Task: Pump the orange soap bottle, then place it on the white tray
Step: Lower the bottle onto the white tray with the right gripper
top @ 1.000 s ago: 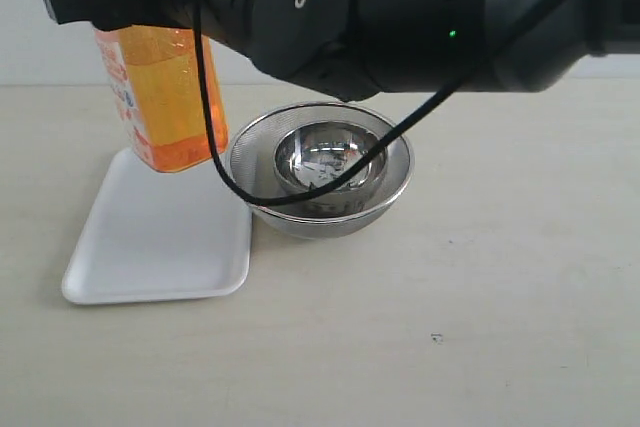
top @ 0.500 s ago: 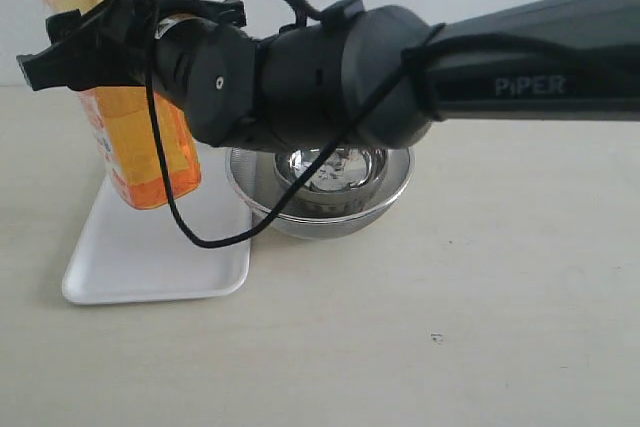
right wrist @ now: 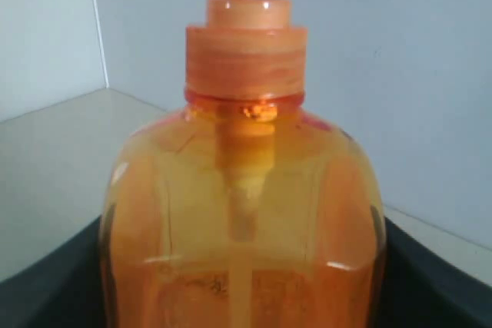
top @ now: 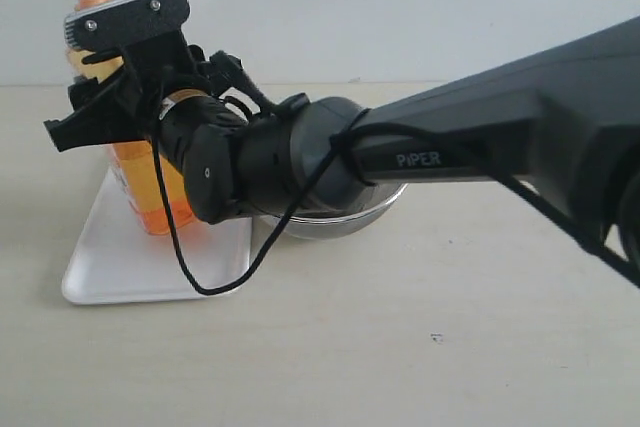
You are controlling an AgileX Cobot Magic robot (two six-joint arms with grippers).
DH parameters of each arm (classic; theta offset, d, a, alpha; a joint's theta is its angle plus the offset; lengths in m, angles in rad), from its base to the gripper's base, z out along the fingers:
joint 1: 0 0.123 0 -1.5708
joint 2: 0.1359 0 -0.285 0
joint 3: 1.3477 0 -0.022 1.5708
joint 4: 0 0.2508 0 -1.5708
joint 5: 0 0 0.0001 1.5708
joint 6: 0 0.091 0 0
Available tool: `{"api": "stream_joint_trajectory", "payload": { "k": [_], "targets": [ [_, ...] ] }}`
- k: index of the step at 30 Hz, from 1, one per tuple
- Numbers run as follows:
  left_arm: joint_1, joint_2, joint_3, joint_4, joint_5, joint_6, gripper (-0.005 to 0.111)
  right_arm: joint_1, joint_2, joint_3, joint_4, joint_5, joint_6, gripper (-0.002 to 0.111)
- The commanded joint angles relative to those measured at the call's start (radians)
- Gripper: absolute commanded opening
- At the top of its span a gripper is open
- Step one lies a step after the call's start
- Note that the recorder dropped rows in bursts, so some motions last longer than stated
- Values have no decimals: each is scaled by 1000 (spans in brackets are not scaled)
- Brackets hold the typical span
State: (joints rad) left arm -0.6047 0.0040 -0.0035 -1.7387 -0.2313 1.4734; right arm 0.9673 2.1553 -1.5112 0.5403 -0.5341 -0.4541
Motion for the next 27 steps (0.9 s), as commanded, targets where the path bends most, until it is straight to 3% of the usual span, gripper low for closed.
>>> {"api": "stream_joint_trajectory", "payload": {
  "k": [1, 16, 27],
  "targets": [
    [-4, -4, 3, -6, 4, -8, 5, 9, -5, -28, -54, -167, 19, 0],
    [-4, -4, 3, -6, 4, -8, 5, 9, 54, -28, -55, -218, 36, 0],
    [-4, -4, 3, -6, 4, -8, 5, 9, 54, -28, -53, -119, 27, 0]
  ]
}}
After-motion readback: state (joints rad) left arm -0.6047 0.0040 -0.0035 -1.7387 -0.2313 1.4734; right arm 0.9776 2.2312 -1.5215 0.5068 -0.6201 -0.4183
